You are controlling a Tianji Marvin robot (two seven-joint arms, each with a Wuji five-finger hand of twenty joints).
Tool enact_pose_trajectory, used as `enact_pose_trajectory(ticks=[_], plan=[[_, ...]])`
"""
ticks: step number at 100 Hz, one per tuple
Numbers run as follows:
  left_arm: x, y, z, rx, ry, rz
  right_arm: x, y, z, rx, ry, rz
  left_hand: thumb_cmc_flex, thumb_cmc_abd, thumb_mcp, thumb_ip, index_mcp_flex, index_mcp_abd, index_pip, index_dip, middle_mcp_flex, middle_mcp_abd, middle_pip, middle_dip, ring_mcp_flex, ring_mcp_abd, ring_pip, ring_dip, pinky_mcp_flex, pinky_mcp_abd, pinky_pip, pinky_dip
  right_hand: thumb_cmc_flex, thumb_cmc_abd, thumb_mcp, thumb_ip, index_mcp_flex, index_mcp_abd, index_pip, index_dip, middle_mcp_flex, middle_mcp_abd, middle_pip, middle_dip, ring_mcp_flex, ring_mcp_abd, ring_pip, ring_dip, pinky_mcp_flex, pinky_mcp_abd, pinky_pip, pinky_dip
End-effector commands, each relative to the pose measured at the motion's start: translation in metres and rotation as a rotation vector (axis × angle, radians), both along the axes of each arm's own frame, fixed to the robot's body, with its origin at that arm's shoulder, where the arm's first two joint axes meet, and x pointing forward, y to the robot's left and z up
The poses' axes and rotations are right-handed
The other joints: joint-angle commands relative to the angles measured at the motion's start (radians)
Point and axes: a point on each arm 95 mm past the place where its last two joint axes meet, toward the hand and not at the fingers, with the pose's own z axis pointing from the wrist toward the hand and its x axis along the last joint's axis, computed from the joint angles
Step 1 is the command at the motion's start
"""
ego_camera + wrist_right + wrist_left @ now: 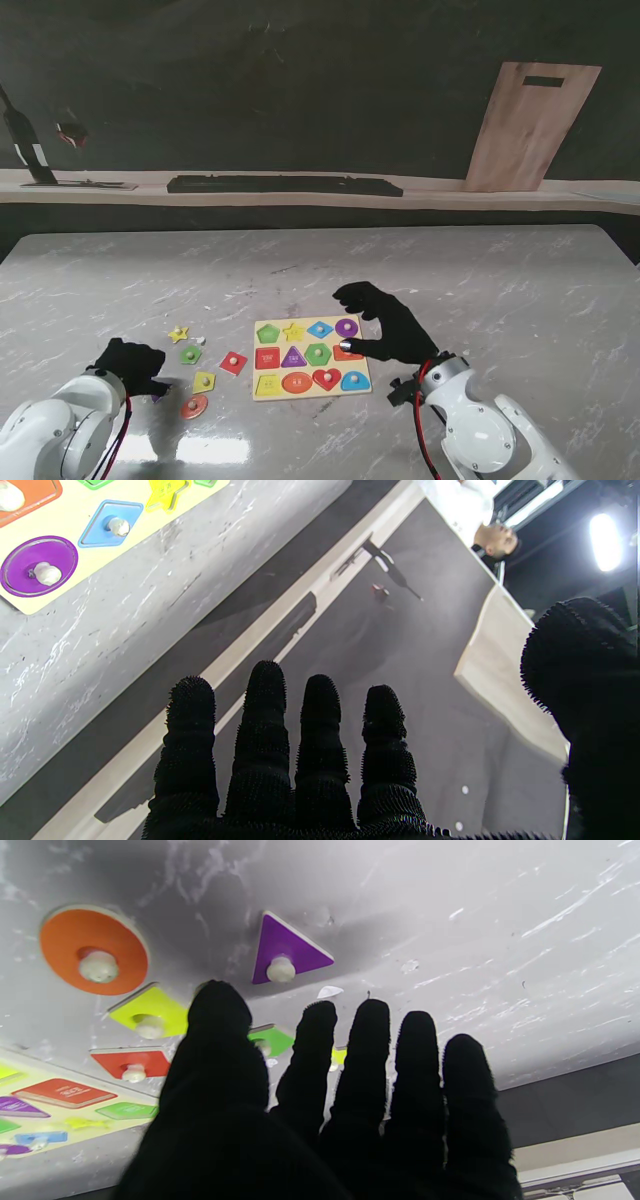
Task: Fit puzzle pieces into a puzzle board
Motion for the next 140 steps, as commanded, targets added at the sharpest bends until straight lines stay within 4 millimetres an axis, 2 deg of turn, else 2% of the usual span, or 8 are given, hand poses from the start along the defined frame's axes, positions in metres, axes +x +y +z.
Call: enact_pose_trajectory(ticks=[1, 18, 47, 115, 140], plan=[[0.001, 0.0, -0.002, 0.004, 0.009, 0.004, -0.002, 0.003, -0.002, 0.003, 0.004, 0.0, 0.031, 0.01, -0.033, 0.019, 0.041, -0.011, 0.034, 0.01, 0.029, 0.0, 0.027, 0.017, 0.025, 0.02, 0.027, 0.016, 0.005, 0.101, 0.035, 0.031, 0.009, 0.017, -0.019, 0.018, 0.006, -0.02, 0.009, 0.017, 0.02, -0.037, 0.007, 0.005, 0.031, -0.035, 0.017, 0.014, 0.004, 0.001, 0.023, 0.023], [0.003, 0.0, -0.006, 0.015, 0.02, 0.011, -0.002, 0.003, -0.002, 0.001, 0.005, -0.004, 0.033, 0.017, -0.037, 0.013, 0.077, -0.019, 0.07, 0.001, 0.061, 0.0, 0.042, 0.018, 0.042, 0.025, 0.045, 0.017, 0.013, 0.109, 0.043, 0.037, 0.015, 0.029, -0.029, 0.022, 0.007, -0.023, 0.011, 0.022, 0.023, -0.037, 0.009, 0.006, 0.033, -0.037, 0.021, 0.017, 0.005, 0.002, 0.027, 0.028], [0.005, 0.0, -0.01, 0.026, 0.03, 0.029, -0.001, 0.003, -0.002, 0.001, 0.008, -0.007, 0.052, 0.016, -0.036, 0.011, 0.063, -0.008, 0.079, -0.02, 0.052, 0.002, 0.042, 0.014, 0.033, 0.023, 0.045, 0.009, 0.012, 0.108, 0.041, 0.039, 0.018, 0.036, -0.039, 0.026, 0.008, -0.024, 0.011, 0.026, 0.025, -0.039, 0.011, 0.007, 0.033, -0.037, 0.026, 0.02, 0.005, 0.008, 0.033, 0.037], [0.003, -0.004, -0.017, 0.012, 0.064, 0.055, 0.0, 0.003, -0.003, 0.001, 0.013, -0.011, 0.136, -0.031, -0.023, 0.012, 0.055, -0.023, 0.158, -0.028, 0.077, -0.002, 0.067, 0.017, 0.044, 0.018, 0.052, 0.001, 0.014, 0.106, 0.037, 0.039, 0.022, 0.053, -0.054, 0.03, 0.011, -0.042, 0.009, 0.031, 0.025, -0.039, 0.008, 0.006, 0.031, -0.037, 0.027, 0.023, 0.003, 0.012, 0.034, 0.046], [0.003, -0.006, -0.02, 0.011, 0.064, 0.061, 0.0, 0.002, -0.003, 0.001, 0.012, -0.013, 0.179, -0.023, -0.031, 0.0, 0.059, -0.038, 0.215, -0.057, 0.096, -0.007, 0.085, 0.021, 0.051, 0.019, 0.067, 0.002, 0.022, 0.108, 0.044, 0.043, 0.022, 0.059, -0.06, 0.032, 0.015, -0.051, 0.009, 0.033, 0.025, -0.037, 0.007, 0.006, 0.029, -0.035, 0.025, 0.023, 0.002, 0.013, 0.032, 0.048]])
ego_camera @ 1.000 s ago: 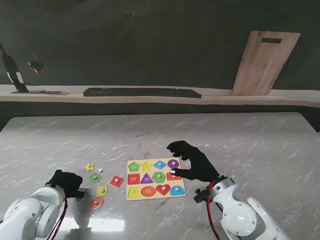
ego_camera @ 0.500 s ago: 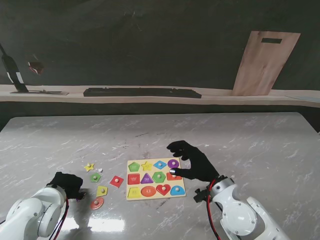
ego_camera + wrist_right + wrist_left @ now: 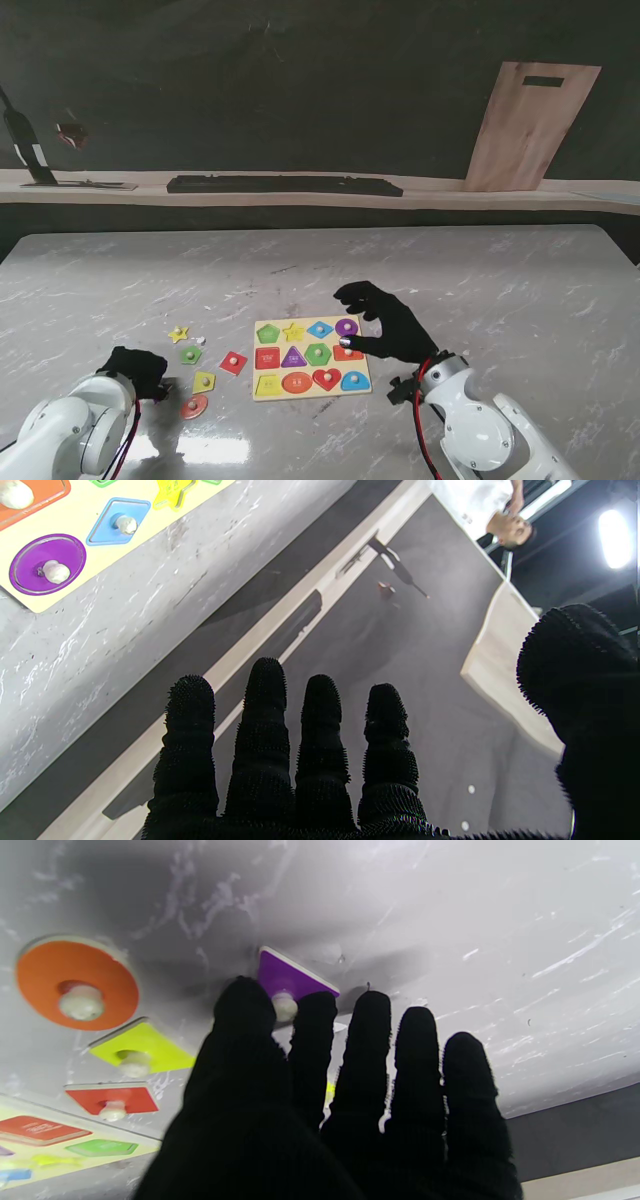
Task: Fit puzzle pieces into a puzzle board
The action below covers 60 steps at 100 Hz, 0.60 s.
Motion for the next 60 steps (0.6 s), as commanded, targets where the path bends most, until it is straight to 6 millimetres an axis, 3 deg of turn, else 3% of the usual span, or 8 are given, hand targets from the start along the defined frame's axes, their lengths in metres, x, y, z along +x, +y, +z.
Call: enact_pose_trajectory(ticks=[1, 21, 60], plan=[[-0.0013, -0.0002, -0.0031, -0.001, 0.008, 0.001, -0.0023, 0.0028, -0.0017, 0.004, 0.005, 0.001, 0.068, -0.008, -0.031, 0.0, 0.004, -0.03, 0.032, -0.043, 0.027, -0.006, 0.032, 0.015, 0.023, 0.019, 0.031, 0.002, 0.004, 0.109, 0.031, 0.036, 0.012, 0.009, -0.02, 0.022, 0.006, -0.03, 0.009, 0.011, 0.024, -0.031, 0.007, 0.006, 0.012, -0.035, 0.012, 0.013, 0.0, 0.009, 0.015, 0.015], [-0.0002, -0.0019, -0.0051, -0.004, 0.004, 0.005, -0.0021, 0.0028, -0.0021, 0.003, 0.008, 0.002, 0.095, 0.042, -0.045, -0.014, 0.017, -0.045, 0.052, -0.065, 0.037, -0.006, 0.038, 0.015, 0.023, 0.02, 0.038, 0.0, 0.005, 0.109, 0.036, 0.039, 0.014, 0.012, -0.024, 0.023, 0.011, -0.035, 0.009, 0.012, 0.025, -0.03, 0.006, 0.006, 0.012, -0.032, 0.012, 0.014, 0.0, 0.01, 0.014, 0.016], [0.0012, -0.0026, -0.0091, -0.012, 0.011, -0.001, -0.0017, 0.0028, -0.0024, 0.005, 0.01, -0.003, 0.158, 0.017, -0.026, 0.004, 0.044, -0.069, 0.107, -0.071, 0.077, -0.017, 0.064, 0.041, 0.044, 0.016, 0.056, 0.0, 0.02, 0.112, 0.046, 0.045, 0.015, 0.016, -0.028, 0.024, 0.015, -0.046, 0.007, 0.015, 0.027, -0.028, 0.007, 0.006, 0.011, -0.031, 0.017, 0.017, -0.001, 0.011, 0.013, 0.018]])
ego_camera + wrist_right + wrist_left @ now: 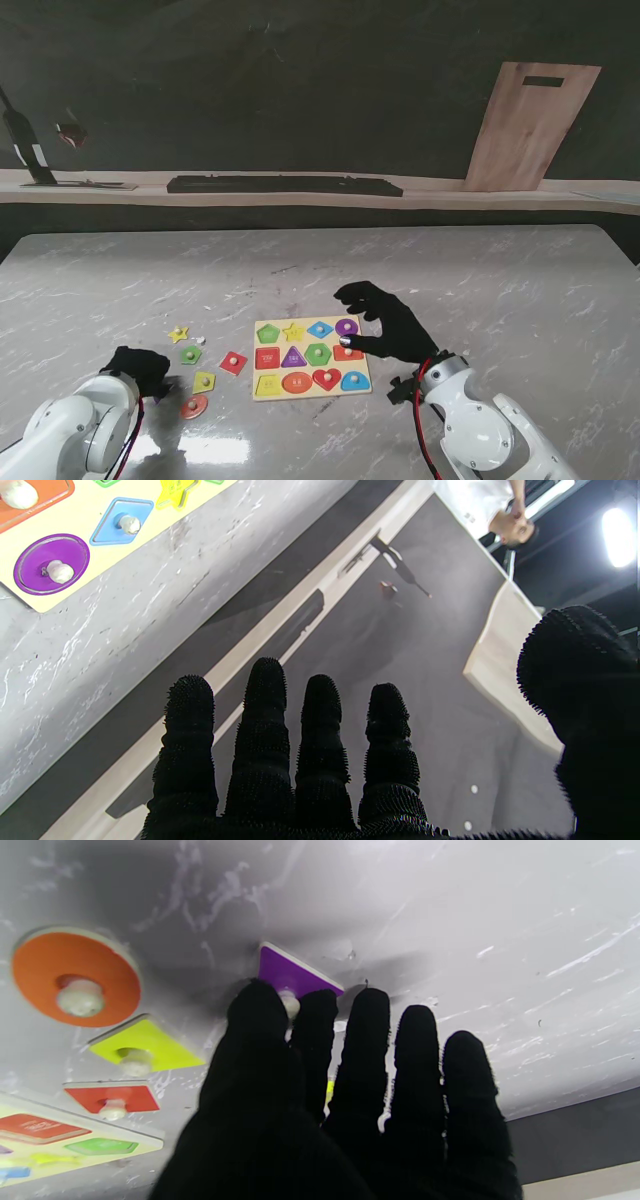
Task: Fit puzzle pieces into a puzzle board
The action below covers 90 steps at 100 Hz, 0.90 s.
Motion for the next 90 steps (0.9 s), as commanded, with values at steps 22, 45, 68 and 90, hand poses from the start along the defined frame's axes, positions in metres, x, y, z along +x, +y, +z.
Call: enact_pose_trajectory(ticks=[22, 45, 68, 90], plan=[[-0.001, 0.001, -0.01, -0.01, -0.018, -0.018, -0.002, 0.003, -0.002, 0.005, 0.007, 0.003, -0.22, -0.197, 0.623, -0.047, 0.075, -0.144, 0.099, -0.043, 0.102, -0.022, 0.032, 0.141, 0.055, 0.016, 0.064, 0.003, 0.027, 0.122, 0.057, 0.05, 0.019, 0.001, -0.018, 0.025, 0.018, -0.039, 0.008, 0.014, 0.029, -0.026, 0.008, 0.007, 0.013, -0.031, 0.02, 0.019, 0.0, 0.003, 0.013, 0.018], [-0.006, 0.004, -0.009, -0.007, -0.046, -0.03, -0.001, 0.003, -0.002, 0.003, 0.006, -0.001, -0.269, -0.229, 0.735, -0.03, 0.079, -0.157, 0.119, -0.024, 0.11, -0.026, 0.028, 0.174, 0.054, 0.016, 0.067, 0.006, 0.027, 0.121, 0.058, 0.05, 0.017, 0.003, -0.018, 0.025, 0.019, -0.043, 0.007, 0.016, 0.031, -0.025, 0.012, 0.008, 0.014, -0.031, 0.025, 0.022, 0.0, 0.003, 0.014, 0.019], [-0.01, 0.006, -0.002, -0.012, -0.102, -0.051, -0.001, 0.003, -0.002, 0.002, 0.004, -0.003, -0.271, -0.259, 0.769, -0.033, 0.106, -0.148, 0.093, -0.072, 0.128, -0.013, 0.008, 0.165, 0.065, 0.021, 0.068, 0.008, 0.031, 0.132, 0.059, 0.051, 0.015, 0.004, -0.019, 0.024, 0.022, -0.045, 0.008, 0.017, 0.035, -0.026, 0.017, 0.01, 0.018, -0.031, 0.032, 0.027, 0.001, 0.002, 0.017, 0.022], [-0.01, 0.004, 0.004, -0.036, -0.166, -0.089, -0.001, 0.003, -0.003, 0.003, 0.002, -0.003, -0.295, -0.275, 0.813, -0.014, 0.117, -0.148, 0.103, -0.1, 0.137, -0.013, 0.015, 0.171, 0.075, 0.017, 0.077, 0.011, 0.04, 0.134, 0.064, 0.054, 0.015, 0.008, -0.02, 0.025, 0.025, -0.048, 0.008, 0.018, 0.039, -0.026, 0.02, 0.012, 0.019, -0.032, 0.037, 0.03, 0.002, 0.003, 0.019, 0.023]])
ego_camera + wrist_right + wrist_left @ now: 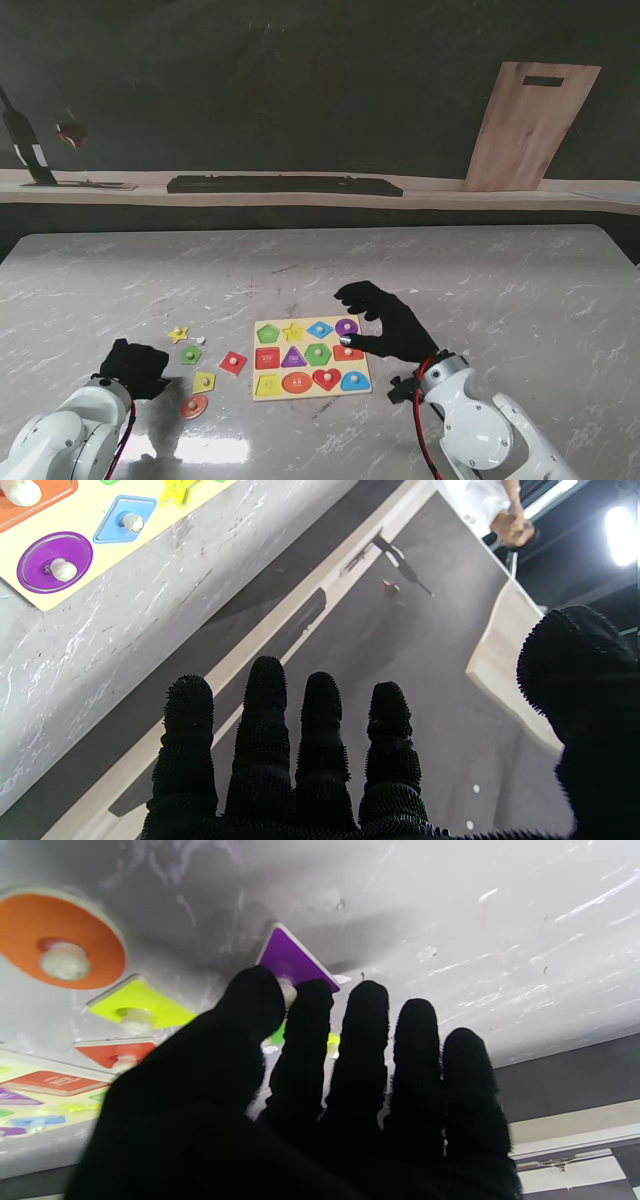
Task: Fit puzzle pieces into a puzzle board
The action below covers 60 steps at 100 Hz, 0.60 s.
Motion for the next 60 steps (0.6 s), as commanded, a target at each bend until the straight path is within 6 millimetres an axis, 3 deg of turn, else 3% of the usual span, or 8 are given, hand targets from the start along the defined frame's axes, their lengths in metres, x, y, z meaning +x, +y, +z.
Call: enact_pose_trajectory(ticks=[1, 30, 60], plan=[[-0.001, -0.004, 0.004, -0.012, -0.002, -0.016, -0.003, 0.003, -0.002, 0.004, 0.002, 0.002, 0.027, 0.0, 0.105, 0.032, 0.039, -0.104, 0.046, 0.0, 0.034, 0.01, 0.004, 0.017, 0.024, 0.017, 0.03, 0.011, 0.004, 0.134, 0.035, 0.029, 0.015, 0.009, -0.02, 0.025, 0.014, -0.033, 0.008, 0.01, 0.018, -0.027, 0.016, 0.011, 0.019, -0.032, 0.011, 0.016, 0.002, 0.001, 0.018, 0.012], [0.013, -0.016, 0.02, -0.062, -0.027, -0.103, -0.002, 0.003, -0.001, 0.008, -0.002, 0.001, 0.006, 0.005, 0.128, 0.053, 0.024, -0.114, 0.063, 0.018, 0.028, 0.003, 0.012, 0.03, 0.021, 0.011, 0.029, 0.011, 0.004, 0.131, 0.035, 0.029, 0.016, 0.01, -0.024, 0.026, 0.017, -0.034, 0.008, 0.011, 0.023, -0.027, 0.019, 0.012, 0.022, -0.031, 0.017, 0.019, 0.004, 0.001, 0.021, 0.015], [0.043, -0.044, 0.042, -0.115, -0.041, -0.245, -0.002, 0.002, -0.001, 0.021, -0.005, 0.007, 0.025, 0.0, 0.097, 0.031, 0.036, -0.114, 0.04, 0.001, 0.032, 0.004, 0.003, 0.022, 0.028, 0.014, 0.027, 0.011, 0.007, 0.13, 0.035, 0.029, 0.015, 0.01, -0.024, 0.026, 0.024, -0.033, 0.01, 0.013, 0.025, -0.028, 0.019, 0.012, 0.021, -0.032, 0.018, 0.02, 0.003, 0.001, 0.021, 0.016]])
